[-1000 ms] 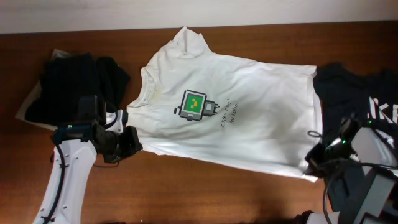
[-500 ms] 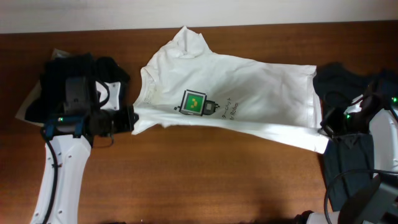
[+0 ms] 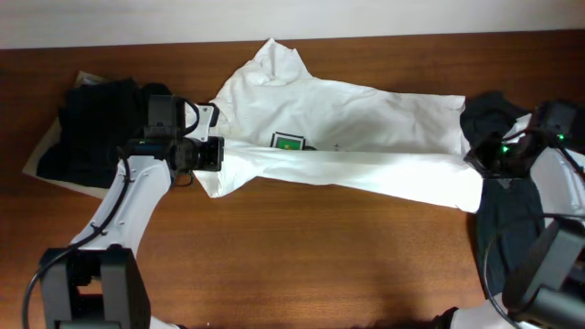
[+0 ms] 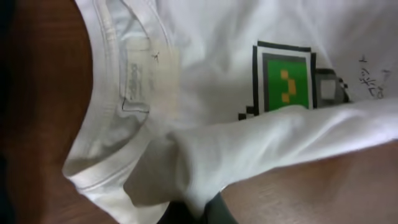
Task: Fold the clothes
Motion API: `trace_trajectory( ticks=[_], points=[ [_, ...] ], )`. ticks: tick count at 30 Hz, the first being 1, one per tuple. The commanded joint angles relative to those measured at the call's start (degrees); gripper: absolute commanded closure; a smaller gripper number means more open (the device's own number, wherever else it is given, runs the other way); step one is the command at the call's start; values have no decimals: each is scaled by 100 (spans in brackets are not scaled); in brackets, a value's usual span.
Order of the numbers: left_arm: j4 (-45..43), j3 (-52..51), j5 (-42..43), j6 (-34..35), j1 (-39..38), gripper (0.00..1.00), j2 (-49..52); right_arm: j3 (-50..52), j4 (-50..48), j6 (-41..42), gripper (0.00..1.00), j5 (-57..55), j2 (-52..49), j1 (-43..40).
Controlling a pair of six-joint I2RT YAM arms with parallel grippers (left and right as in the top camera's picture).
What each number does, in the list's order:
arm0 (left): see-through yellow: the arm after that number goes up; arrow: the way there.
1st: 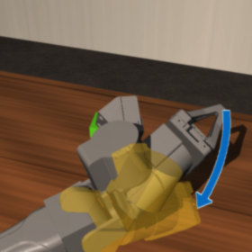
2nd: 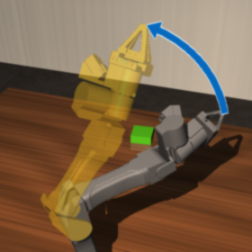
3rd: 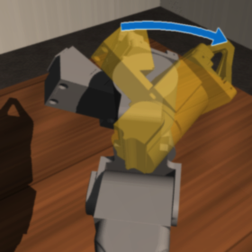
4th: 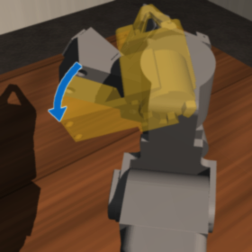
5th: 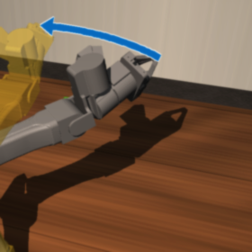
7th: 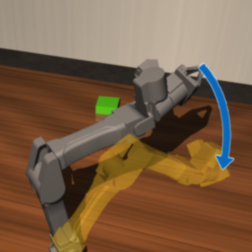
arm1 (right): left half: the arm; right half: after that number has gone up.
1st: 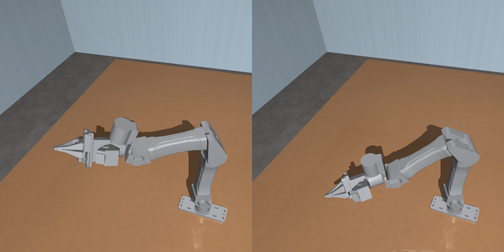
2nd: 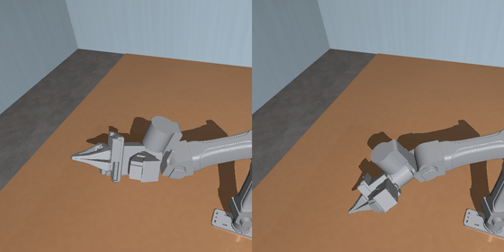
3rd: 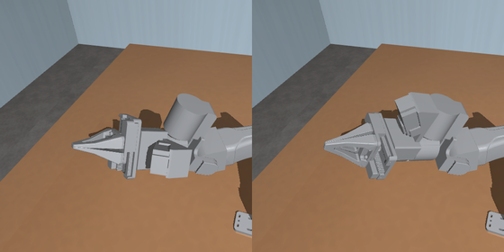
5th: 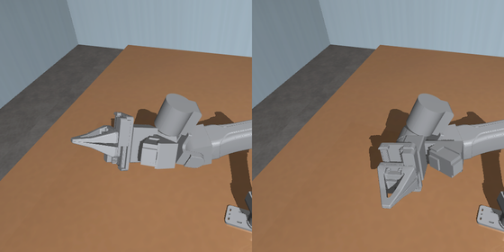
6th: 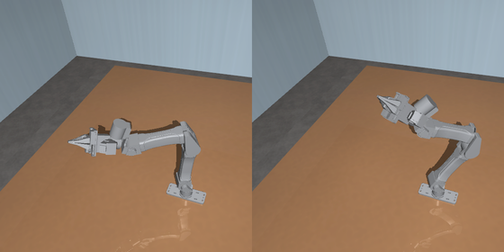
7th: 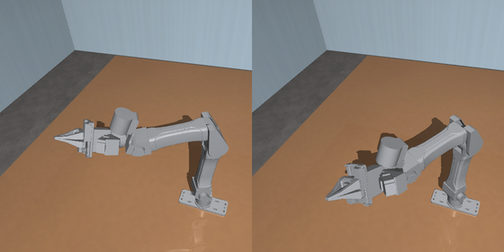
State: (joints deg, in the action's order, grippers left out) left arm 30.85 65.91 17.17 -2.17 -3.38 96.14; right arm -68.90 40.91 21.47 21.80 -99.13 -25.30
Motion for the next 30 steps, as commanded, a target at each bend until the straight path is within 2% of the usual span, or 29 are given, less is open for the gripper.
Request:
trace_trajectory(
  ticks=[1, 2, 3, 5, 8, 10, 13, 14, 18, 19, 20, 24, 30],
  points=[
    [-256, 63, -229, -162, 4, 94, 94, -81, -330, 66, 88, 70, -225, 282],
    [-332, 63, -313, -160, 4, 77, 94, -81, -448, 66, 55, 68, -223, 289],
    [-348, 63, -380, -160, 4, 46, 94, -85, -481, 68, 49, 70, -221, 269],
    [-227, 63, -525, -160, 59, 33, 92, -87, -227, 63, 42, 74, -216, 118],
    [527, 63, -522, -162, 168, 27, 94, -87, 671, -387, 41, 76, -216, -72],
    [1134, 39, -522, -337, 166, 29, 105, -87, 1316, -807, 40, 74, -219, -103],
    [859, -243, -651, -525, 166, 35, 302, -85, 1897, -1038, 40, 70, -219, -52],
    [684, -343, -588, -525, 151, 40, 428, -85, 1993, -1058, 40, 70, -219, -55],
    [28, -400, -612, -527, 76, 72, 964, -72, 2190, -1056, 40, 28, -219, -55],
    [-109, -398, -726, -527, 92, 93, 988, -63, 2218, -1056, 40, 11, -219, -55],
    [-131, -348, -765, -527, 118, 100, 946, -55, 2262, -1056, 40, -33, -219, -55],
    [420, 396, -1095, -527, 433, 100, 706, 197, 2177, -1054, 40, -470, -221, -55],
    [-90, 616, -1104, -713, 505, 99, 708, 920, 1294, -1054, 40, -468, -223, -55]
  ],
)
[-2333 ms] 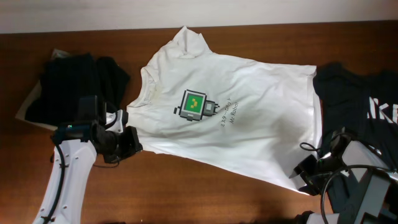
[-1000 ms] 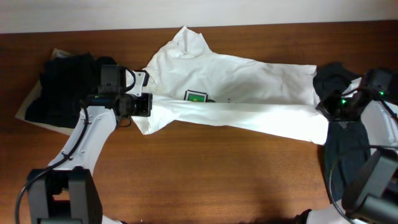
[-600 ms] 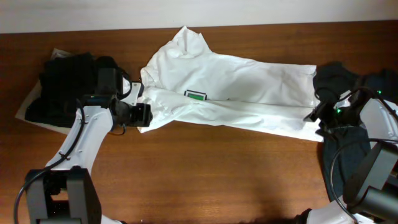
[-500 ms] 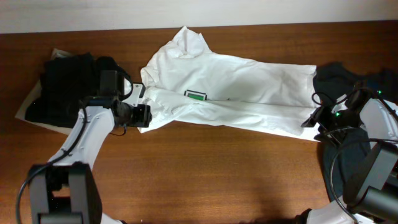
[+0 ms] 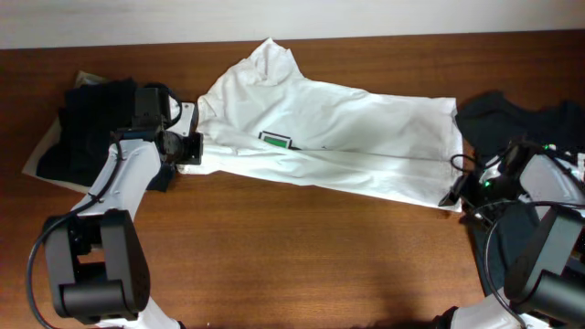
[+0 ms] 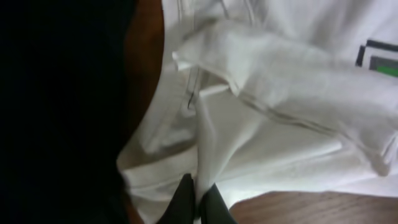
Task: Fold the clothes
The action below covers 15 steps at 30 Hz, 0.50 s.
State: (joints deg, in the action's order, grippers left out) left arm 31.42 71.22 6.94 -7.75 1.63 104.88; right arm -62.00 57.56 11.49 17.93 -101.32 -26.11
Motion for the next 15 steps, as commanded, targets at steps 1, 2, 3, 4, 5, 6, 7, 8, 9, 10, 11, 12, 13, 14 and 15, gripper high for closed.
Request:
trace_trajectory(
  ticks=[1, 2, 3, 4, 5, 6, 7, 8, 9, 10, 11, 12, 13, 14, 15],
  points=[
    [-234, 85, -87, -249, 4, 96, -166, 313, -597, -52, 40, -81, -4, 26],
    [-282, 85, -133, -249, 4, 93, -166, 343, -737, -52, 40, -83, -4, 26],
    [-317, 85, -293, -249, 4, 93, -166, 345, -857, -50, 39, -83, -4, 26],
    [-334, 83, -459, -249, 4, 93, -166, 345, -946, -50, 37, -85, -4, 26],
    [-343, 83, -535, -251, 4, 93, -164, 345, -1005, -50, 36, -92, -7, 26],
    [-363, 83, -535, -271, 4, 93, -162, 354, -1097, -28, 36, -105, -11, 26],
    [-396, 83, -538, -297, 4, 93, -149, 382, -1196, -17, 37, -105, -15, 26],
    [-442, 83, -549, -310, 4, 93, -131, 455, -1283, 146, 40, -103, -33, 26],
    [-472, 83, -553, -310, 4, 93, -101, 564, -1338, 164, 41, -103, -33, 28],
    [-494, 83, -592, -310, 4, 93, -74, 715, -1344, 208, 43, -101, -33, 26],
    [-514, 83, -592, -310, 4, 93, -66, 791, -1346, 208, 48, -101, -33, 26],
    [-553, 83, -595, -310, 4, 93, -66, 822, -1344, 208, 65, -103, -33, 26],
    [-584, 83, -636, -310, 4, 93, -66, 820, -1346, 208, 80, -103, -31, 26],
    [-612, 83, -743, -310, 4, 93, -66, 800, -1340, 210, 96, -116, -31, -9],
    [-605, 83, -960, -310, 4, 94, -66, 730, -1121, 348, 96, -297, -26, -76]
  ],
)
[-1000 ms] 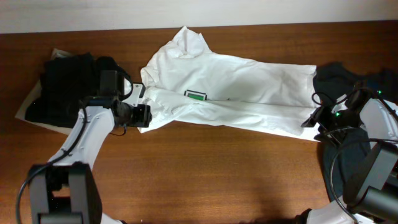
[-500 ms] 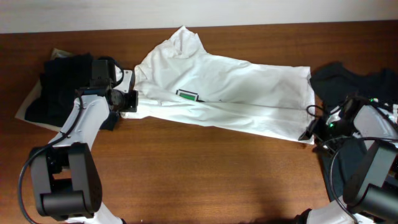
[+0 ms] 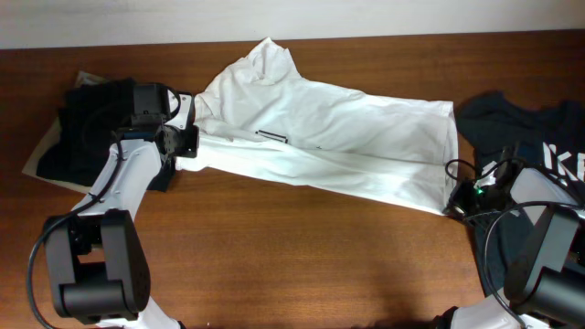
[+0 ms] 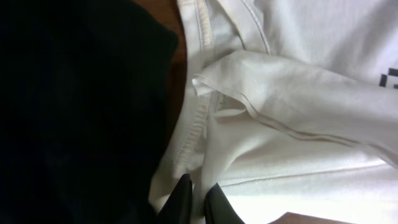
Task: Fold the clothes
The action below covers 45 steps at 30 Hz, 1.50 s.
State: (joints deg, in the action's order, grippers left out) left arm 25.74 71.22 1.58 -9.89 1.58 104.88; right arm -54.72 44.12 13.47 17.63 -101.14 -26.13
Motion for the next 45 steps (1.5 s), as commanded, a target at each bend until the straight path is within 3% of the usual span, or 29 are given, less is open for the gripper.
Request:
trace_trajectory(
  ticks=[1, 5, 6, 7, 8, 9, 11, 13, 16, 22, 26, 28, 32, 34, 38, 44, 45],
  points=[
    [2, 83, -608, -98, 15, 94, -66, -142, 640, 249, 96, -647, -42, -157],
    [107, 83, -612, -205, 72, 97, -66, -562, 1976, 247, 96, -1370, -42, -208],
    [109, 83, -612, -203, 72, 92, -66, -562, 1996, 249, 96, -1429, -42, -208],
    [109, 83, -608, -203, 72, 67, -66, -562, 1980, 251, 93, -1425, -42, -208],
    [129, 83, -610, -203, 72, 39, -66, -562, 1976, 251, 79, -1425, -42, -208],
    [168, 83, -610, -203, 72, 25, -66, -562, 1976, 249, 64, -1427, -42, -208],
    [216, 83, -590, -203, 72, 20, -66, -564, 1954, 249, 56, -1429, -42, -208],
    [234, 92, -173, -249, 52, 21, -72, -619, 1934, 249, 56, -1425, -42, -208],
    [579, 181, 1526, -527, -223, 26, -76, -997, 2050, 243, 56, -1316, -35, -208],
    [1040, 179, 1093, -516, -1209, 28, 389, -1547, 2409, 177, 57, -1318, -13, -208],
    [920, 179, 861, -518, -1272, 44, 839, -1547, 2404, 177, 56, -1318, -13, -208],
    [848, 199, 866, -518, -1274, 72, 835, -1547, 2400, 179, 56, -1318, -13, -208],
    [1016, 566, 866, -518, -1318, 82, 824, -1547, 2402, 177, 56, -1318, -13, -208],
    [1174, 756, 870, -518, -1362, 100, 824, -1547, 2404, 177, 56, -1318, -13, -208],
    [1530, 1307, 870, -520, -1554, 100, 824, -1547, 2387, 179, 56, -1318, -13, -208],
    [299, 1482, 1016, -522, -2063, 99, 1419, -1547, 2361, 179, 56, -1316, -13, -208],
    [291, 1482, 1016, -520, -2092, 85, 1545, -1547, 2361, 179, 56, -1316, -13, -208]
  ],
)
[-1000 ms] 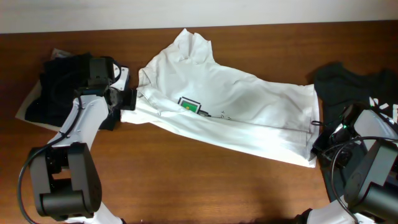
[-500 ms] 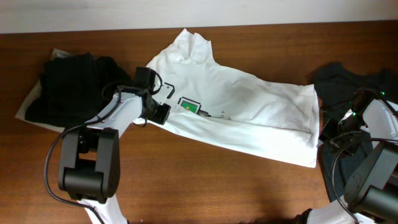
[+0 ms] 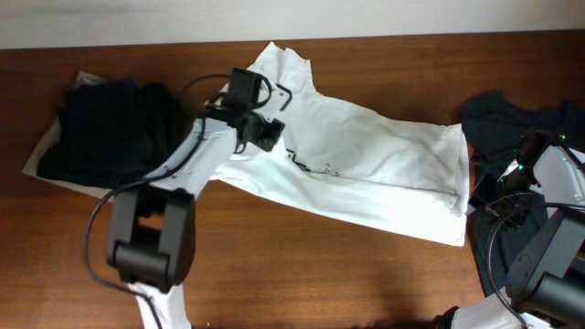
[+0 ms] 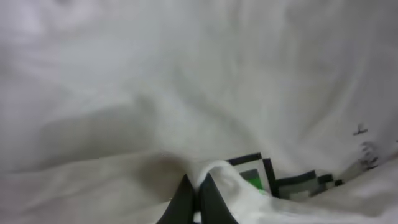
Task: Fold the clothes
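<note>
A white T-shirt lies stretched across the table, its hem at the right. My left gripper is over the shirt's left part, near the collar end. In the left wrist view its fingers are pinched shut on a fold of the white cloth, right beside the green pixel print. My right gripper sits just off the shirt's right hem; the overhead view does not show how its jaws stand.
A pile of black clothes rests on a tan sheet at the left. A black T-shirt lies at the right, under the right arm. The table's far edge meets a white wall.
My left gripper, still shut on the cloth, has moved from beside the black pile to the right, over the shirt. The shirt's left edge came with it. The right gripper has left the hem corner.
First both grippers held the shirt's ends, a long fold lying across it. The left gripper then stood further left, at the black pile, with the shirt shifted that way. Now it is over the shirt, and the right gripper is off the hem.
</note>
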Motion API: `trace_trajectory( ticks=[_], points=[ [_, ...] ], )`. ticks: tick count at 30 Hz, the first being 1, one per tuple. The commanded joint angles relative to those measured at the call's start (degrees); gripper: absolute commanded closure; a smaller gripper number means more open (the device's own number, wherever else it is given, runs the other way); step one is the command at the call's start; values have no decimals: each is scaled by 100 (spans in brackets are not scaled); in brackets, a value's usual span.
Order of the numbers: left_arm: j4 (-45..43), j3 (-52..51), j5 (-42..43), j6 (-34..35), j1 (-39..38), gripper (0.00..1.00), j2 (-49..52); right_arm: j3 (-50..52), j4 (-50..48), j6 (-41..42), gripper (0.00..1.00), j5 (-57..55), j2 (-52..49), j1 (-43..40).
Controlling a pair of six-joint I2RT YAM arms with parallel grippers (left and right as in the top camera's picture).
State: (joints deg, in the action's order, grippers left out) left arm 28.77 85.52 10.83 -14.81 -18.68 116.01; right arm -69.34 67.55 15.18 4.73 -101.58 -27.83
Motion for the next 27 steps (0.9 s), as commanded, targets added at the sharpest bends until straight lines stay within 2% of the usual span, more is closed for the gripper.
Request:
trace_trajectory(
  ticks=[1, 2, 4, 5, 7, 8, 11, 13, 17, 19, 24, 26, 27],
  points=[
    [28, 52, 92, -28, -87, 68, 509, -85, 15, 9, 56, -26, 31, -37],
    [79, 70, 92, -28, -90, 33, 485, -85, 15, 9, 56, -26, 31, -37],
    [564, 407, 26, -28, -101, 26, 459, -85, 17, 9, 56, -26, 31, -37],
    [1115, 782, -505, -26, -85, 26, 459, -85, 20, 9, 56, -26, 31, -37],
    [1351, 973, -1504, -26, 15, 26, 459, -85, 15, 9, 56, -26, 31, -37],
    [1322, 973, -1582, -26, 153, 32, 501, -85, 0, 9, 56, -26, 31, -37],
    [1189, 968, -1156, -28, 444, 39, 817, -85, -7, 9, 56, -26, 31, -37],
    [1064, 968, -1102, -28, 525, 48, 1102, -85, -4, 9, 55, -26, 31, -37],
    [444, 968, -894, -28, 492, 75, 1150, -85, 0, 11, 56, -24, 31, -37],
    [343, 1043, -772, -20, 479, 100, 1147, -85, 2, 9, 56, -24, 31, -37],
    [407, 1543, -564, 17, 369, 100, 1121, -85, -2, 9, 55, -26, 31, -37],
    [380, 1543, -562, 17, 365, 89, 1121, -85, -4, 9, 55, -24, 31, -37],
    [356, 1543, -560, 17, 345, 54, 1121, -85, -7, 9, 55, -24, 31, -37]
  ],
)
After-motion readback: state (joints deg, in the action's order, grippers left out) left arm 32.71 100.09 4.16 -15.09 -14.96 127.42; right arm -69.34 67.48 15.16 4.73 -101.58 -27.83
